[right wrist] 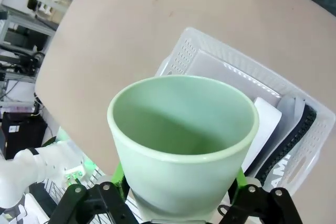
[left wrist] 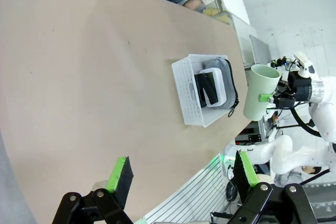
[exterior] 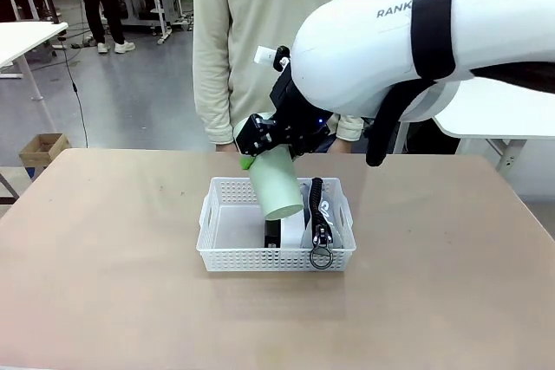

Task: Efficiently arrange items inside the basket to fit them all.
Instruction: Pick up the Reusable plastic cup and place it inside the Organizing basket.

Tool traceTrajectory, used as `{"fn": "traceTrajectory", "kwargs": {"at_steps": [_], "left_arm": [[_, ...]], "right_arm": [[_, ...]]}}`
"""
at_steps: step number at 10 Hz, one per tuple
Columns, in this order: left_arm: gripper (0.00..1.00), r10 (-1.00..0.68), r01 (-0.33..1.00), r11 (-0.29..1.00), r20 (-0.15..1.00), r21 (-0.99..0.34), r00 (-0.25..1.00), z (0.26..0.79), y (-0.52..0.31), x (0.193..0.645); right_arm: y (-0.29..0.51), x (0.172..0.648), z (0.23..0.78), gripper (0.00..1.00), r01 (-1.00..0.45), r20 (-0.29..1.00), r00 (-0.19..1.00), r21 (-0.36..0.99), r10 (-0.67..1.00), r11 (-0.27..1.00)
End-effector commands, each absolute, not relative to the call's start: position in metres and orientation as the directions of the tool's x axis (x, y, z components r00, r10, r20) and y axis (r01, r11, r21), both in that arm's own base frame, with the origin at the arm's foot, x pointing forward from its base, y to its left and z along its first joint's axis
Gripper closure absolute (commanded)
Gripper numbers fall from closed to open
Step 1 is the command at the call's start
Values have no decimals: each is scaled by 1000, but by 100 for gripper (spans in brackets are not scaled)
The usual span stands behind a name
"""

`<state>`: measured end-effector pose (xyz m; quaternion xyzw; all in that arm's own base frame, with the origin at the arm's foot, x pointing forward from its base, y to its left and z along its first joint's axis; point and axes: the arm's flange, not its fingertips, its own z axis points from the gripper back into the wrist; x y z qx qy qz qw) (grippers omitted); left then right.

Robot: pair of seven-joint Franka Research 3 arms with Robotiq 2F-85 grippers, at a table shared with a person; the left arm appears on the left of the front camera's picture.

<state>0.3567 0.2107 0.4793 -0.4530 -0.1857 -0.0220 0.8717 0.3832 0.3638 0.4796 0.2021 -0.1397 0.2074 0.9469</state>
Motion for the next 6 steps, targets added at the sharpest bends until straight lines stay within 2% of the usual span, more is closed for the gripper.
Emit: {"fn": "traceTrajectory", "kwargs": {"at_steps": [1,3,6], "left_arm": [[0,123,210,589,343,-780,931,481,211,353],[0,123,210,589,343,-780,931,481,211,353],[0,123,210,589,343,-780,931,481,211,353]], "right_arm": [[393,393,461,13,-303,336,922,315,192,899],[415,408,441,13,-162,317,947,354,45,921],[431,429,434,13,-81,226,974,402,-14,912]]}}
